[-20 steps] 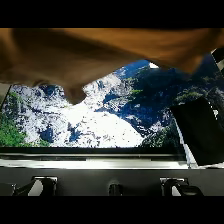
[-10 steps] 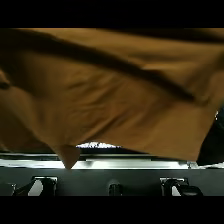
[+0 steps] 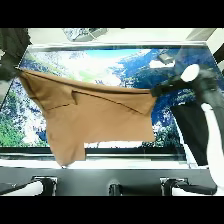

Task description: Fold the shirts.

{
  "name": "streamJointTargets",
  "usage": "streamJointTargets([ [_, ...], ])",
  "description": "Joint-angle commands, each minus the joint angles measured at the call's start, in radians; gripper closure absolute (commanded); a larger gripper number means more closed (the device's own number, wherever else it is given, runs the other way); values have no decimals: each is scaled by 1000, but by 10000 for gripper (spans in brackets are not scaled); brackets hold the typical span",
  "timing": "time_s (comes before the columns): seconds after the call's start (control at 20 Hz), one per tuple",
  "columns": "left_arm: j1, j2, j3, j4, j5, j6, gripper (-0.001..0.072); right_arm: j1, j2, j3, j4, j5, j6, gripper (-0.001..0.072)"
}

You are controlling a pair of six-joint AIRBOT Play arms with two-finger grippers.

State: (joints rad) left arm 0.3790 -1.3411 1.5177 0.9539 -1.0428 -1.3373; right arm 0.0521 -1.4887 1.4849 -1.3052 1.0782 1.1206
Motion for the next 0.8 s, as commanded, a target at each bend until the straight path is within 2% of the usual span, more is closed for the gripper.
streamJointTargets([
  [0.0, -19, -203, -36, -4, 104, 33, 679, 26, -189, -12, 90, -356, 124, 667],
  [0.1, -25, -272, -37, -8, 105, 32, 678, 27, -224, -12, 126, -428, 154, 667],
  [0.3, -49, -335, -37, -12, 55, 29, 675, 27, -257, -11, 204, -412, 152, 661],
  [0.35, -47, -327, -31, -12, 39, 29, 613, 24, -243, -8, 208, -393, 152, 542],
  [0.4, -37, -318, -11, -11, 3, 28, 464, 13, -217, 8, 198, -336, 139, 285],
  [0.45, -16, -311, 23, -10, -64, 29, 276, -2, -187, 26, 190, -260, 89, 204],
  [0.5, 14, -305, 55, 6, -166, 29, 201, -27, -151, 39, 190, -184, 27, 202],
  [0.55, 43, -299, 63, 42, -266, 27, 202, -68, -111, 45, 190, -107, -22, 197],
  [0.65, 98, -286, 13, 153, -452, -2, 203, -157, -53, 45, 189, 46, -41, 201],
  [0.7, 120, -266, -53, 203, -491, -3, 216, -194, -42, 45, 189, 150, -54, 202],
  [0.75, 142, -230, -151, 229, -488, 0, 268, -224, -41, 44, 182, 259, -80, 203],
])
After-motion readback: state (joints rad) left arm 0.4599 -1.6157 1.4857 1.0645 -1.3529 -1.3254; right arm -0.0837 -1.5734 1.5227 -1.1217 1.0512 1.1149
